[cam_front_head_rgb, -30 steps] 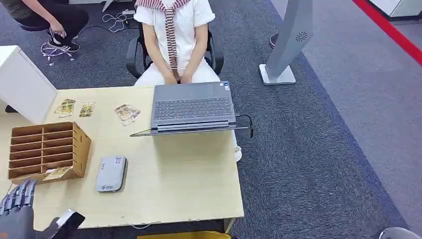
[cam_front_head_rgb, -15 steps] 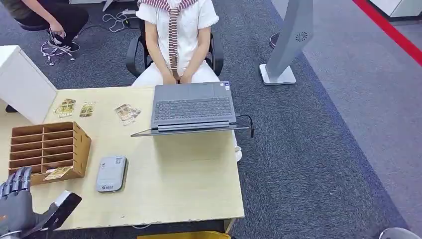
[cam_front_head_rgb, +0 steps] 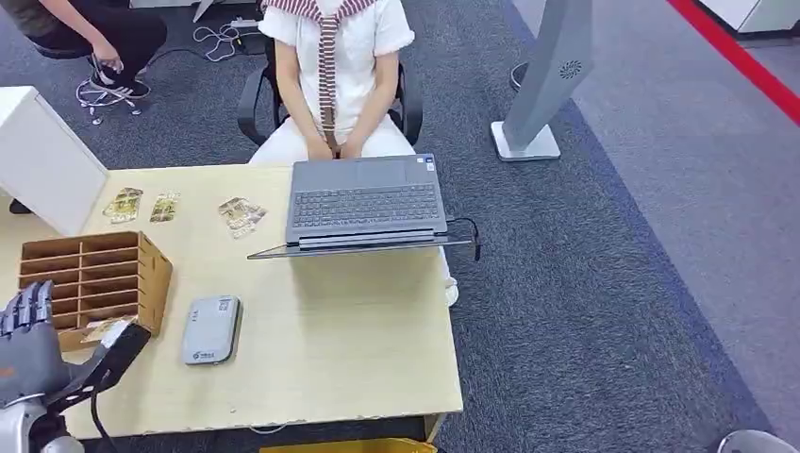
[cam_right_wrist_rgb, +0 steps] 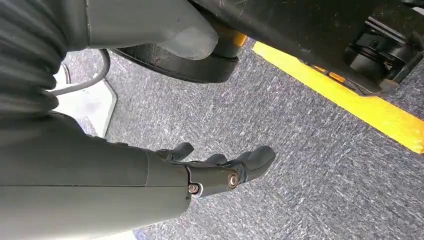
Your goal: Pass the card to the sensor for recognition and then transmit it.
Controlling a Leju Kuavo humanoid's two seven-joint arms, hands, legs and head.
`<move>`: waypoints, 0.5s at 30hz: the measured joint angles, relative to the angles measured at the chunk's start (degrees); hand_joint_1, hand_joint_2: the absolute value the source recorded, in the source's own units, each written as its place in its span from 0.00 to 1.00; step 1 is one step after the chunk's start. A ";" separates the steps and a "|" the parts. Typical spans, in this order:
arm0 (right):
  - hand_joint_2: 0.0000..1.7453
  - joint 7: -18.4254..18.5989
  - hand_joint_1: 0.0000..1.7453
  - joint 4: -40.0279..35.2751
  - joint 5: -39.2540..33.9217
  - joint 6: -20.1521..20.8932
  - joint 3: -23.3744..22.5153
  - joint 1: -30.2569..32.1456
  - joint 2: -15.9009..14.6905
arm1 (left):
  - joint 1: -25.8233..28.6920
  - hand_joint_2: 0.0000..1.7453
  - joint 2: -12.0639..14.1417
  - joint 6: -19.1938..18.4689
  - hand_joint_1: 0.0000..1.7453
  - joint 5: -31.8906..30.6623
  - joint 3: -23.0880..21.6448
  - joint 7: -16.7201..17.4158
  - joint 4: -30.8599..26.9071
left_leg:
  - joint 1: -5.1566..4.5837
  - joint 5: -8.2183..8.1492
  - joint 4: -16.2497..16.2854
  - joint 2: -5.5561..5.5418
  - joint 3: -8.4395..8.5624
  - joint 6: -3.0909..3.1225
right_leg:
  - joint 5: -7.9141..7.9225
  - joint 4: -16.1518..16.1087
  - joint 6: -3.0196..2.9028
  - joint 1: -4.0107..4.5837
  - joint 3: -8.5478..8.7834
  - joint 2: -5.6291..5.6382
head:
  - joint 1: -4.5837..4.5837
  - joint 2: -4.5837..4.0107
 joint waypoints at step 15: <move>1.00 0.31 0.00 0.00 0.68 0.24 0.00 -0.10 0.00 | -1.80 1.00 0.04 -0.81 0.00 -0.11 -2.08 1.47 2.67 | 0.00 0.00 0.00 0.01 0.00 0.00 | 0.00 -0.01 0.00 0.00 0.00 0.01 | 0.00 0.00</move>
